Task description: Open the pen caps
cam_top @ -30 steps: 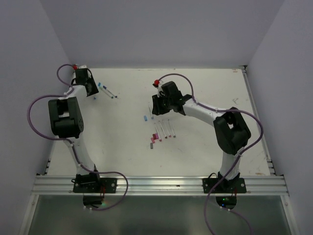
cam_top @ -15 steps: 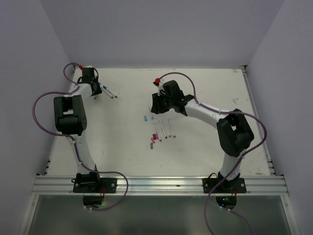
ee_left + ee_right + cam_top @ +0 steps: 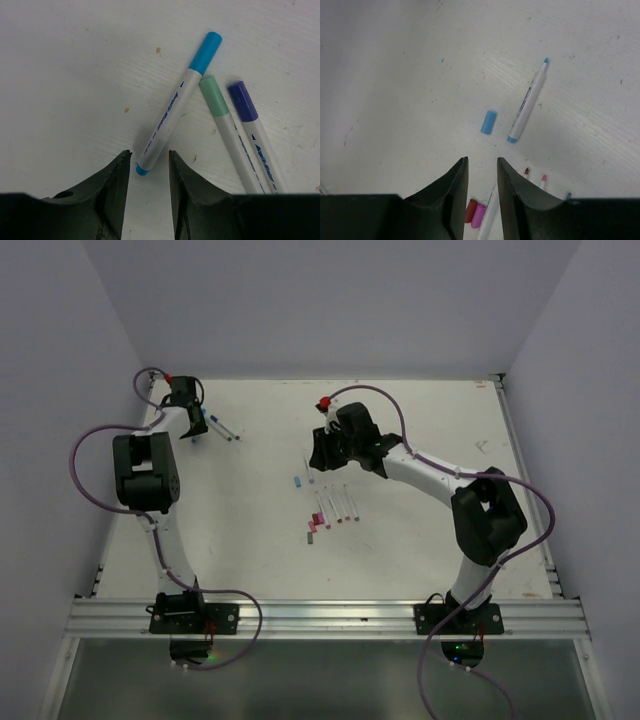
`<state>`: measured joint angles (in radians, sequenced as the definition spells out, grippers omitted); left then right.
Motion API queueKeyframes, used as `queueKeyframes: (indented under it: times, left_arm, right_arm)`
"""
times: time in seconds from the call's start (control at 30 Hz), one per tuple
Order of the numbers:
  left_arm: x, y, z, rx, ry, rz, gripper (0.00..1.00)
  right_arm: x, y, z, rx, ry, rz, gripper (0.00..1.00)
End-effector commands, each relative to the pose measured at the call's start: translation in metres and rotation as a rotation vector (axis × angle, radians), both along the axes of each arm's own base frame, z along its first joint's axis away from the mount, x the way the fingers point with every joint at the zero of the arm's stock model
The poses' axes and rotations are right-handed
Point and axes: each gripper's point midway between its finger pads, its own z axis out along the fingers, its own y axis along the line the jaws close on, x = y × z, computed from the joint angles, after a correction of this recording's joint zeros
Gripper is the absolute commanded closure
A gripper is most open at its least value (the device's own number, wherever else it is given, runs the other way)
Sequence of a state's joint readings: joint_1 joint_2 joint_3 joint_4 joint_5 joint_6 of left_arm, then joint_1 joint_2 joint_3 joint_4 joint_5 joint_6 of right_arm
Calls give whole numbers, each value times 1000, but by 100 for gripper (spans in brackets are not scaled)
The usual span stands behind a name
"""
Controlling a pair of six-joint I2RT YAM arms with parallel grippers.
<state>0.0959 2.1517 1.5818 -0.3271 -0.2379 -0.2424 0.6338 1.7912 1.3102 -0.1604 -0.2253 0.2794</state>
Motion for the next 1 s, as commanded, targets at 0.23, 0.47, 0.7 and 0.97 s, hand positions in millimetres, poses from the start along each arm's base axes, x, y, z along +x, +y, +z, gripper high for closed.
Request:
queueKeyframes:
  times: [0.23,0.47,0.7,0.97]
  left_arm:
    - [13,22,7,63,6,18,65]
    - [10,20,1,59,71,-19,76]
    - [4,13,-1,68,126,-40,66]
    - [2,9,-5,48,165,-48,59]
  right_arm:
    - [0,0,36,62,-69,-2,67]
    - [-1,1,43,77,-77,0,66]
    - [-3,1,48,91,-83,2,66]
    - [-4,-2,58,97,-106,-3,66]
